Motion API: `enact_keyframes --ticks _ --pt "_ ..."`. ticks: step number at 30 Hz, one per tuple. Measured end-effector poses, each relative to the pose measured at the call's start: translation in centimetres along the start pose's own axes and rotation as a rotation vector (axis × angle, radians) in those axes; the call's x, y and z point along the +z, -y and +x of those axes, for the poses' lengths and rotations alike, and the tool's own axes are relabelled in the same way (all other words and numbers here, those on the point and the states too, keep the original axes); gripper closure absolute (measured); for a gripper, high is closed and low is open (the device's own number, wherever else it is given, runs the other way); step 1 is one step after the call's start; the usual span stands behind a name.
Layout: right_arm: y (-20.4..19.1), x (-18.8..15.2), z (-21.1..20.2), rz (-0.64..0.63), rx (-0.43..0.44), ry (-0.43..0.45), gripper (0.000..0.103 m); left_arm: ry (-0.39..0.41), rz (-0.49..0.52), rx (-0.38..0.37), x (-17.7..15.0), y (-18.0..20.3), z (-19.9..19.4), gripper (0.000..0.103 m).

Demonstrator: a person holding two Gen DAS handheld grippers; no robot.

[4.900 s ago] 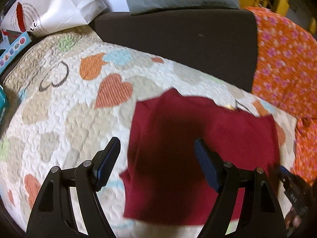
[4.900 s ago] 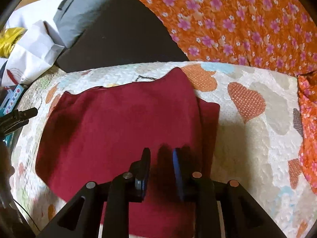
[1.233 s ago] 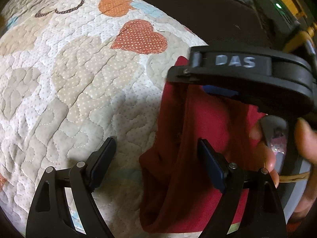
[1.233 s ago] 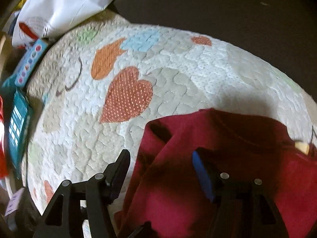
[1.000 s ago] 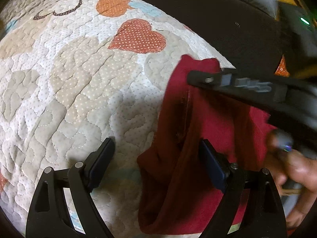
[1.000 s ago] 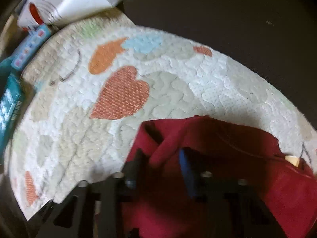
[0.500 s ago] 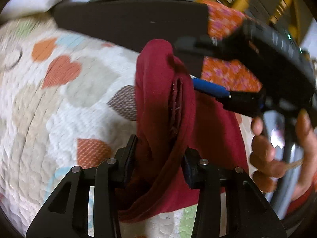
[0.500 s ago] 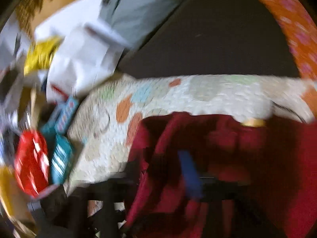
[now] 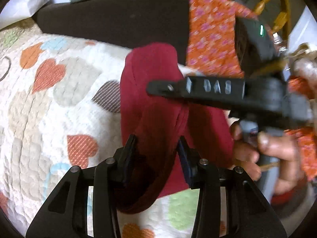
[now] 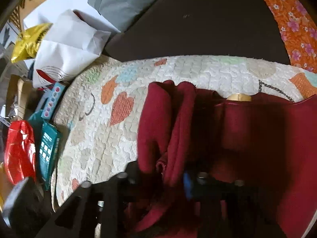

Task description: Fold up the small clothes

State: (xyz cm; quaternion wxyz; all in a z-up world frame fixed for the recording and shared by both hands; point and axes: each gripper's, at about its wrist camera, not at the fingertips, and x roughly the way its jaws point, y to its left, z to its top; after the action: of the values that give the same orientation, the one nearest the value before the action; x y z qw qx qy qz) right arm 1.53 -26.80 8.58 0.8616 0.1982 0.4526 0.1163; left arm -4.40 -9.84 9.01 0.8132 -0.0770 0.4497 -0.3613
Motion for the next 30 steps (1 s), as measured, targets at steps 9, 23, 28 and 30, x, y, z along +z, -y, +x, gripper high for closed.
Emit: enact_keyframes --ticks 9,23,28,30 --pt "5.0 0.4 -10.3 -0.114 -0.086 0.13 0.085 0.065 0.038 -0.137 0.4 2.6 -1.9 0.037" --pt "17.3 -3.1 -10.1 0.111 -0.296 0.093 0.073 -0.168 0.218 0.019 -2.1 9.5 8.9 0.037" --pt "14.2 -2.6 -14.0 0.071 -0.255 0.22 0.073 -0.178 0.256 0.063 -3.4 10.1 10.3 0.036" --pt "12.2 -2.2 -13.3 -0.014 -0.219 0.203 0.073 -0.176 0.254 0.065 -3.5 10.1 10.4 0.036"
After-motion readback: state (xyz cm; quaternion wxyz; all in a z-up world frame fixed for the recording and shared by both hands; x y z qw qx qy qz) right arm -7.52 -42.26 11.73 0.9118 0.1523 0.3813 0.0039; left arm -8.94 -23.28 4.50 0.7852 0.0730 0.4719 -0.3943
